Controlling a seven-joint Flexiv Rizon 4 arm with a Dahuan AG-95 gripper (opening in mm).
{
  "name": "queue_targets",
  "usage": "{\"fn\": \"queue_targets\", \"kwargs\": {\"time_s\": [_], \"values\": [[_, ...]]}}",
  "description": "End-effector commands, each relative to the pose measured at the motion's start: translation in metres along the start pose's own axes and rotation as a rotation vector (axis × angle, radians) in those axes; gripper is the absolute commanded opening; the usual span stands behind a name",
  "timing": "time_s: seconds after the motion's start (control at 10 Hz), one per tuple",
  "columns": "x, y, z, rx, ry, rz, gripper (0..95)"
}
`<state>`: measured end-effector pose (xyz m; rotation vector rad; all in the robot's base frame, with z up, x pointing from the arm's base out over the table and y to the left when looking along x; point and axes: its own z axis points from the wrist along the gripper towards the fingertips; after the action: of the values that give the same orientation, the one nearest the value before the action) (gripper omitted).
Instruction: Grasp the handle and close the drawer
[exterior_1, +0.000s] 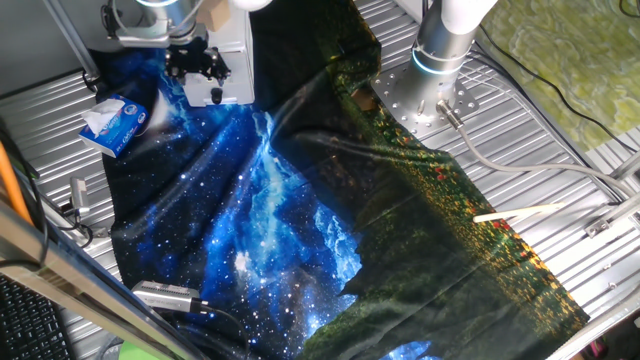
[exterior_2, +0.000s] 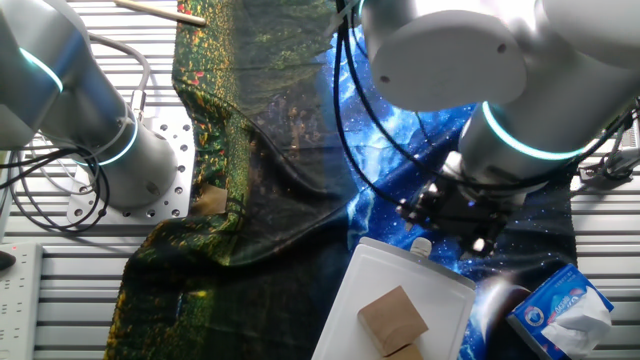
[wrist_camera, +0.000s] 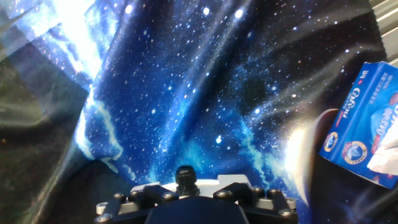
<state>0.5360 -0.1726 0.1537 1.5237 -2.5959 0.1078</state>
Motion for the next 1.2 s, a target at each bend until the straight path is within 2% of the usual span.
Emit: {"fn": "queue_targets", "kwargs": {"time_s": [0.1,0.2,0.3,0.4,0.6,0.7,0.8,1.0,1.2], "values": [[-0.015,-0.001,-0.008,-0.005,0.004,0.024,76.0],[-0.034,-0.002,-0.015,-0.006,0.009,0.055,57.0],[-0.052,-0.002,-0.022,-0.009,0.012,0.078,57.0],[-0.076,0.000,-0.029,-0.008,0.018,0.120,38.0],[-0.110,0.005,-0.038,-0.005,0.022,0.184,38.0],[-0.132,0.011,-0.045,-0.004,0.022,0.225,0.0],[-0.154,0.018,-0.050,-0.005,0.018,0.251,0.0],[-0.182,0.027,-0.061,-0.004,0.015,0.274,0.0],[-0.198,0.028,-0.064,0.003,0.010,0.282,0.0]]}}
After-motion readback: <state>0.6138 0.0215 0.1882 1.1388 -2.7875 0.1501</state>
